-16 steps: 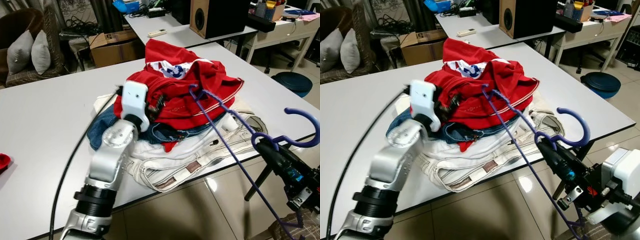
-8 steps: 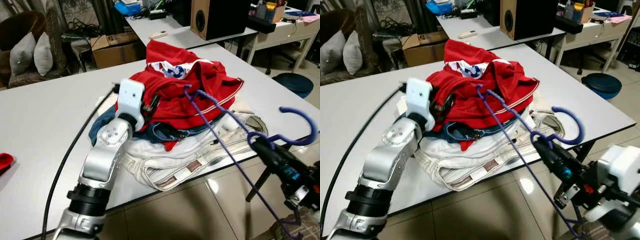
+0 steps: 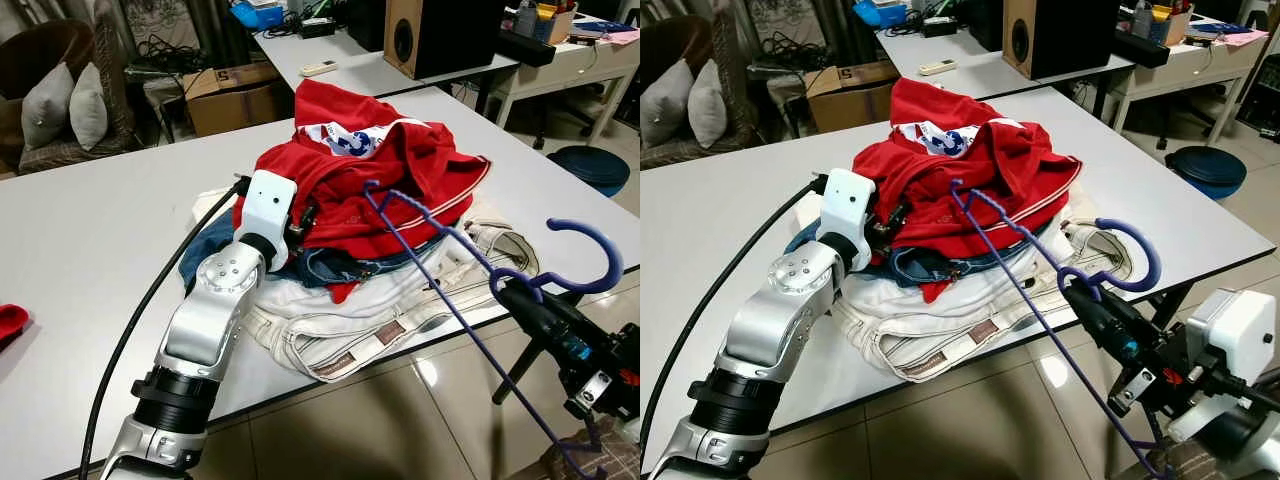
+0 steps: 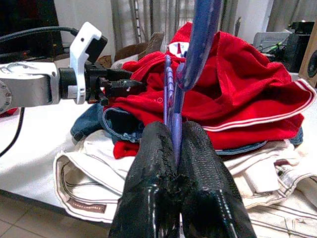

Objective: Hang hanger

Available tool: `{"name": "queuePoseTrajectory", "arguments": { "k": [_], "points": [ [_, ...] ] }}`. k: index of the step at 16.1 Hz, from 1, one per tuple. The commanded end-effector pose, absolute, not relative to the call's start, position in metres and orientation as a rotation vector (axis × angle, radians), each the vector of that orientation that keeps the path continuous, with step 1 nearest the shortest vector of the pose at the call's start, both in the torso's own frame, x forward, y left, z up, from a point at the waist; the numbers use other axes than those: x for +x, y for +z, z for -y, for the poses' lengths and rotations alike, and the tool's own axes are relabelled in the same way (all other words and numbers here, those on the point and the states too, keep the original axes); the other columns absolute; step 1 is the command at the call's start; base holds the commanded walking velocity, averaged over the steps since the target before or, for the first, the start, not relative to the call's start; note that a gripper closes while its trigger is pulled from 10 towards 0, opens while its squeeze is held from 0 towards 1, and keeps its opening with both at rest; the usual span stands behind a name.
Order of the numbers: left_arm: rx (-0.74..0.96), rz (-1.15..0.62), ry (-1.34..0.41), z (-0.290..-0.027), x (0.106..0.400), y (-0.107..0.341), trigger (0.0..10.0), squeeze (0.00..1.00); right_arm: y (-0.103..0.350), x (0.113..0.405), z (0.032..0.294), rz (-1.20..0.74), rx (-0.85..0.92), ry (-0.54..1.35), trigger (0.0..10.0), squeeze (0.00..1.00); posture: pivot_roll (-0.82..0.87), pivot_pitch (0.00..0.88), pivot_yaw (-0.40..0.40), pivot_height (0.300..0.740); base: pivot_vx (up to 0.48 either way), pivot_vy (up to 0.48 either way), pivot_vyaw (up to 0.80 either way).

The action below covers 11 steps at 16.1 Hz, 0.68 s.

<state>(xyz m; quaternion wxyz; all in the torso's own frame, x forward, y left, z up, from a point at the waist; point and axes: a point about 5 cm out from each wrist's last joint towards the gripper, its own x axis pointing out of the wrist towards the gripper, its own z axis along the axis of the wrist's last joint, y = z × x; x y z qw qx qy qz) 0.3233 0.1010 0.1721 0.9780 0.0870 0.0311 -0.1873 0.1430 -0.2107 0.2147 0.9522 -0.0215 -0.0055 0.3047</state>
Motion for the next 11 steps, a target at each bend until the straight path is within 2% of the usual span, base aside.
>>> {"name": "queuePoseTrajectory", "arguments": {
  "k": [1, 11],
  "points": [
    [0.198, -0.072, -0.355, -0.1063, 0.3224, 0.1717, 0.0, 0.00, 0.2159, 0.1441, 0.2104, 0.015, -0.055, 0.628, 10.0, 0.00, -0.10, 0.005, 0.090, 0.740, 0.000, 0.000, 0.00],
    [0.187, -0.038, -0.388, -0.1065, 0.3194, 0.1786, 0.0, 0.00, 0.2138, 0.1445, 0.2098, 0.004, -0.067, 0.628, 10.0, 0.00, -0.10, 0.004, 0.091, 0.740, 0.000, 0.000, 0.00]
  ]
}}
